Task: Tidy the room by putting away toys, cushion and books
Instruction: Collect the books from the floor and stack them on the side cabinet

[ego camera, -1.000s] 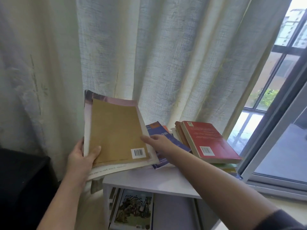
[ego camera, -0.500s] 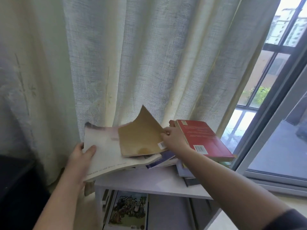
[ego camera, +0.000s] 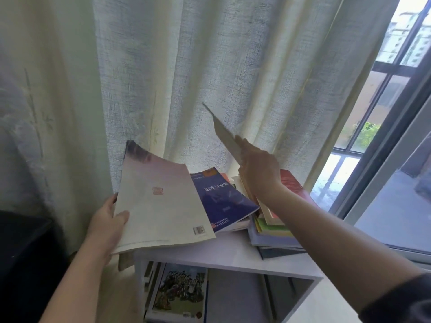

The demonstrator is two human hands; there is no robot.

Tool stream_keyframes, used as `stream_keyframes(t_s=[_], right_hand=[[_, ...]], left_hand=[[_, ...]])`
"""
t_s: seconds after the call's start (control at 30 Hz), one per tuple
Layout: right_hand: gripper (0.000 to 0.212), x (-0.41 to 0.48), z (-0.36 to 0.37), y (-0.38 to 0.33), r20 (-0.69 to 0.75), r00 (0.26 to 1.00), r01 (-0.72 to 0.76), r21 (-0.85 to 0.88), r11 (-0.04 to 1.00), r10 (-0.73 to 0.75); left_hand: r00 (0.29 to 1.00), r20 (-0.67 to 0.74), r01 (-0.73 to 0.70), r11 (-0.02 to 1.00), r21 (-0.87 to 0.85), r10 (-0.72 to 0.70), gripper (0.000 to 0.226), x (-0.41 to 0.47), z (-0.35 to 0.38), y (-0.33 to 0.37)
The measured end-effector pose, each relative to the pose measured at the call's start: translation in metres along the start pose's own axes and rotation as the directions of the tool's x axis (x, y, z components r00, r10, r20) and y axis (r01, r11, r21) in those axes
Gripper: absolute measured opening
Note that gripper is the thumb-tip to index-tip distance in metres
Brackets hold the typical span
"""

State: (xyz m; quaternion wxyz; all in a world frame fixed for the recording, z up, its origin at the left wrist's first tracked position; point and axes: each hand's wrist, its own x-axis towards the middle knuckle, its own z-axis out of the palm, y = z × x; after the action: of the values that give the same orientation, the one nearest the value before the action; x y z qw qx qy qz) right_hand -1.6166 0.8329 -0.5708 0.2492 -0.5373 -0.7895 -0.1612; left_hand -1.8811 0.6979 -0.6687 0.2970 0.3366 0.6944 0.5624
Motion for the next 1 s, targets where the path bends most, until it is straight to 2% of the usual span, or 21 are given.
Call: stream_keyframes(t_s=[0.07, 0.1, 0.13, 0.17, 0.2, 0.23, 0.27, 0.33, 0.43, 0.5, 0.57, 0.63, 0.7, 0.73, 0.77, 0.83, 0.9, 0.93, 0.97, 1.0], right_hand=[[0.086, -0.014, 0.015, -0.01, 0.063, 0.997, 0.066, -0.214, 0.975, -0.054], [0.078, -0.024, 0.023, -0.017, 0.054, 0.995, 0.09, -0.249, 0.964, -0.079], [0.059, -0.035, 0.031, -0.027, 0.088, 0.99, 0.13, -0.272, 0.954, -0.11], [0.043, -0.046, 0.045, -0.035, 0.2, 0.971, 0.179, -0.25, 0.952, -0.13], [0.036, -0.056, 0.056, -0.045, 0.364, 0.918, 0.23, -0.17, 0.958, -0.156], [0.037, -0.065, 0.063, -0.053, 0.496, 0.849, 0.268, -0.106, 0.958, -0.183], [0.04, -0.069, 0.066, -0.059, 0.539, 0.819, 0.291, -0.095, 0.952, -0.197], [0.039, -0.067, 0.064, -0.066, 0.543, 0.816, 0.325, -0.143, 0.935, -0.201], [0.027, -0.059, 0.064, -0.069, 0.555, 0.801, 0.368, -0.156, 0.917, -0.227], [0.03, -0.056, 0.065, -0.065, 0.552, 0.804, 0.329, -0.106, 0.938, -0.219], [0.035, -0.054, 0.064, -0.062, 0.593, 0.785, 0.255, -0.044, 0.966, -0.18], [0.04, -0.05, 0.058, -0.059, 0.642, 0.755, 0.098, 0.091, 0.991, -0.133], [0.041, -0.05, 0.047, -0.057, 0.673, 0.726, -0.119, 0.326, 0.938, -0.142], [0.045, -0.052, 0.041, -0.058, 0.675, 0.721, -0.253, 0.469, 0.846, -0.158], [0.051, -0.055, 0.033, -0.059, 0.664, 0.728, -0.381, 0.599, 0.705, -0.171], [0.058, -0.055, 0.017, -0.062, 0.677, 0.715, -0.607, 0.724, 0.326, -0.175], [0.058, -0.049, -0.002, -0.059, 0.705, 0.676, -0.731, 0.679, -0.07, -0.217], [0.059, -0.046, -0.01, -0.054, 0.697, 0.672, -0.74, 0.635, -0.22, -0.25], [0.061, -0.044, -0.018, -0.047, 0.68, 0.68, -0.732, 0.605, -0.314, -0.275], [0.066, -0.042, -0.025, -0.04, 0.658, 0.69, -0.721, 0.593, -0.359, -0.3]], left_hand=[[0.998, -0.035, -0.047, 0.999, -0.018, 0.046, 0.046, -0.004, -0.005, 0.003], [0.996, -0.049, -0.074, 0.997, -0.004, 0.073, 0.044, -0.007, -0.007, 0.004], [0.992, -0.063, -0.112, 0.994, 0.012, 0.112, 0.042, -0.011, -0.009, 0.008], [0.986, -0.075, -0.15, 0.988, 0.029, 0.152, 0.041, -0.014, -0.012, 0.01], [0.978, -0.081, -0.19, 0.981, 0.046, 0.193, 0.041, -0.017, -0.016, 0.012], [0.97, -0.082, -0.222, 0.973, 0.066, 0.227, 0.04, -0.019, -0.019, 0.013], [0.964, -0.087, -0.245, 0.967, 0.073, 0.251, 0.038, -0.021, -0.023, 0.014], [0.956, -0.091, -0.275, 0.959, 0.07, 0.28, 0.037, -0.025, -0.03, 0.014], [0.928, -0.068, -0.361, 0.929, 0.085, 0.367, 0.037, -0.032, -0.035, 0.019], [0.9, -0.052, -0.426, 0.898, 0.109, 0.433, 0.044, -0.038, -0.032, 0.024], [0.876, -0.059, -0.467, 0.873, 0.137, 0.478, 0.036, -0.041, -0.028, 0.025], [0.846, -0.078, -0.501, 0.837, 0.221, 0.527, 0.03, -0.044, -0.025, 0.027], [0.815, -0.067, -0.531, 0.787, 0.313, 0.576, 0.029, -0.046, -0.023, 0.029], [0.799, -0.052, -0.548, 0.761, 0.348, 0.599, 0.028, -0.047, -0.021, 0.03], [0.783, -0.032, -0.566, 0.733, 0.379, 0.621, 0.028, -0.05, -0.019, 0.031], [0.759, 0.013, -0.594, 0.684, 0.425, 0.651, 0.028, -0.057, -0.013, 0.033], [0.712, 0.077, -0.639, 0.599, 0.482, 0.698, 0.03, -0.063, -0.005, 0.037], [0.674, 0.126, -0.671, 0.533, 0.515, 0.728, 0.029, -0.068, -0.002, 0.041], [0.627, 0.18, -0.704, 0.452, 0.548, 0.758, 0.029, -0.072, 0.0, 0.046], [0.573, 0.238, -0.733, 0.361, 0.577, 0.784, 0.031, -0.076, 0.003, 0.051]])
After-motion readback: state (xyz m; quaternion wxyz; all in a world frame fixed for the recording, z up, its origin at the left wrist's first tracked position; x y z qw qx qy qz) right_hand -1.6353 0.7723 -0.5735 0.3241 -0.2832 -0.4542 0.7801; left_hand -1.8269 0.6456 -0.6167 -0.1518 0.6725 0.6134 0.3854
